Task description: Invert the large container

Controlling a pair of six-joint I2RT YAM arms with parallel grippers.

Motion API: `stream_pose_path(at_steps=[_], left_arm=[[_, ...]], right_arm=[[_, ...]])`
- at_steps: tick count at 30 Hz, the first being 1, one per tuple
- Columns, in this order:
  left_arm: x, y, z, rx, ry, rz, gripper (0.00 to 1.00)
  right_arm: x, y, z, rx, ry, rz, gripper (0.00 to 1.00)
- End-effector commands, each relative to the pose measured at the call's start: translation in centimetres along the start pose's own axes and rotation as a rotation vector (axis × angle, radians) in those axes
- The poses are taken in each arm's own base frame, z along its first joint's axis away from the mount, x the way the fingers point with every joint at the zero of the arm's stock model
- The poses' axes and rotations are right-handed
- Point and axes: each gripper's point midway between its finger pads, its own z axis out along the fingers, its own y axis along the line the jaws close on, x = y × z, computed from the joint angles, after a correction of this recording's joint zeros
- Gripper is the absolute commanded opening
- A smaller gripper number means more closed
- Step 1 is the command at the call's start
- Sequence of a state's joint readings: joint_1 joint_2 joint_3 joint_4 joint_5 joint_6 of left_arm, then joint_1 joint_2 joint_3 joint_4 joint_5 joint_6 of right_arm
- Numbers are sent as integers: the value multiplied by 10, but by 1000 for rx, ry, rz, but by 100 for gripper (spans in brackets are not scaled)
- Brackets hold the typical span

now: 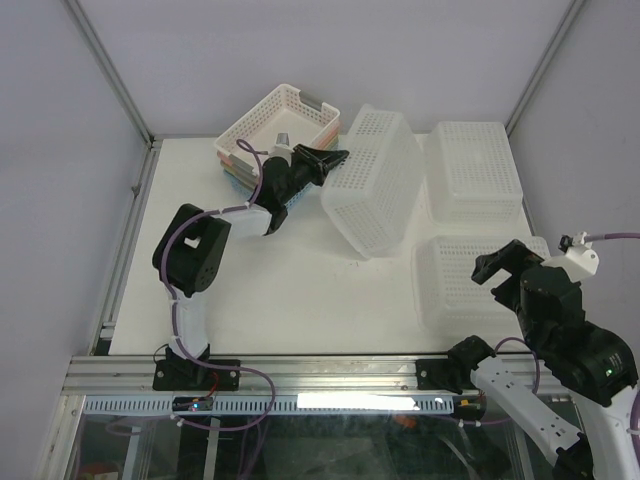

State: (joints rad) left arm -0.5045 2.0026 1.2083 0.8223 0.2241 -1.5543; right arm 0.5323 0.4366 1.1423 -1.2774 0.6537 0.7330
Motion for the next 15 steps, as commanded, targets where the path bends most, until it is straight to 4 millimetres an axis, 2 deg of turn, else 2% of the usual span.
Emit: stream_pose_path(at_steps=[1, 4, 8, 9, 10, 12, 15], left_arm=[[-3, -46, -4, 140, -49, 42, 0], [-3, -31, -5, 88, -52, 118, 1], [-4, -18, -9, 7, -56, 201, 41], [-4, -15, -11, -11, -59, 220, 54], [-5, -14, -12, -31, -63, 244, 61], [-7, -10, -14, -75, -69, 298, 71], [-7, -9, -16, -125, -65, 390, 80]], right_arm=[[-3, 7, 5, 2, -13, 33, 99], [-2, 9, 5, -8, -8, 37, 99], [-2, 9, 5, -8, -5, 39, 99], [-1, 9, 5, -9, -3, 39, 99], [-1, 9, 5, -11, -3, 41, 99], [0, 10, 6, -12, 2, 42, 99], [4, 12, 8, -16, 13, 40, 99]])
